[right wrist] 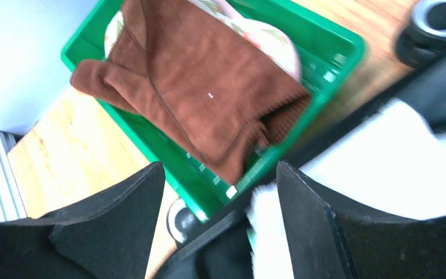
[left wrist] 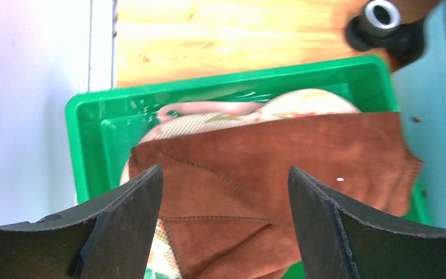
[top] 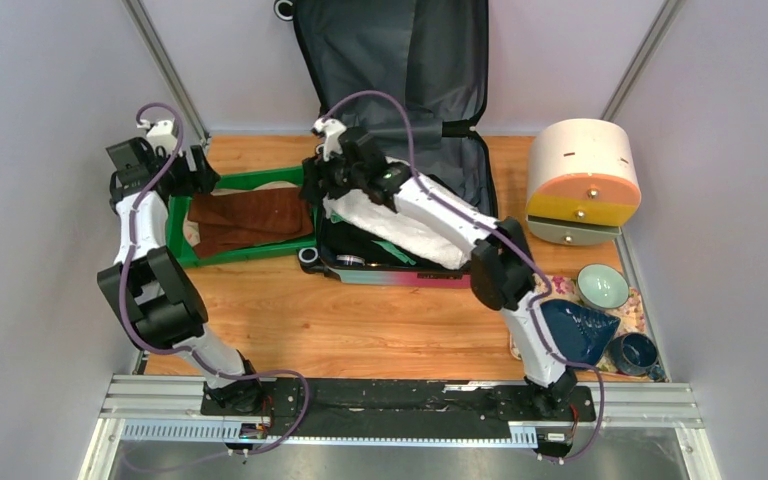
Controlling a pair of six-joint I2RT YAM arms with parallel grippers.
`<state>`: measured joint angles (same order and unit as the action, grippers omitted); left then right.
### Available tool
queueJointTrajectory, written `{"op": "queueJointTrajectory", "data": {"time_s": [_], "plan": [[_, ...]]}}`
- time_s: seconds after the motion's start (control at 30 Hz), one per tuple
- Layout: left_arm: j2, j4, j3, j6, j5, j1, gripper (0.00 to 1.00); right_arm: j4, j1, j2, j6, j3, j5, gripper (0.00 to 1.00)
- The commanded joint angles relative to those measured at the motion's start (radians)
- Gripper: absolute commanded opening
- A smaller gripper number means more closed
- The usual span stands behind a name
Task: Open, take out, and arrange the luggage
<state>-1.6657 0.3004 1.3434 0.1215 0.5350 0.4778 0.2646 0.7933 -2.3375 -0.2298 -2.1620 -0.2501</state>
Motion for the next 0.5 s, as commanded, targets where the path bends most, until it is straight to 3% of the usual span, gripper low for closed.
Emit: {"op": "queueJointTrajectory", "data": {"time_s": [0.0, 0.2, 0.33, 0.47], "plan": [[0.063, 0.092, 0.066, 0.030, 0.180, -0.079, 0.86, 0.183, -0.092, 0.291, 0.089, 0.121, -0.040, 0.75], [-0.002, 0.164, 0.178, 0.046, 0.164, -0.254, 0.85, 0.470, -0.258, 0.538, 0.151, 0.355, -0.109, 0.75], [-0.051, 0.164, 0.194, 0.026, 0.218, -0.369, 0.83, 0.620, -0.383, 0.700, 0.350, 0.580, -0.117, 0.76], [-0.111, 0.166, 0.232, 0.014, 0.207, -0.475, 0.82, 0.709, -0.419, 0.826, 0.507, 0.706, -0.136, 0.78]]}}
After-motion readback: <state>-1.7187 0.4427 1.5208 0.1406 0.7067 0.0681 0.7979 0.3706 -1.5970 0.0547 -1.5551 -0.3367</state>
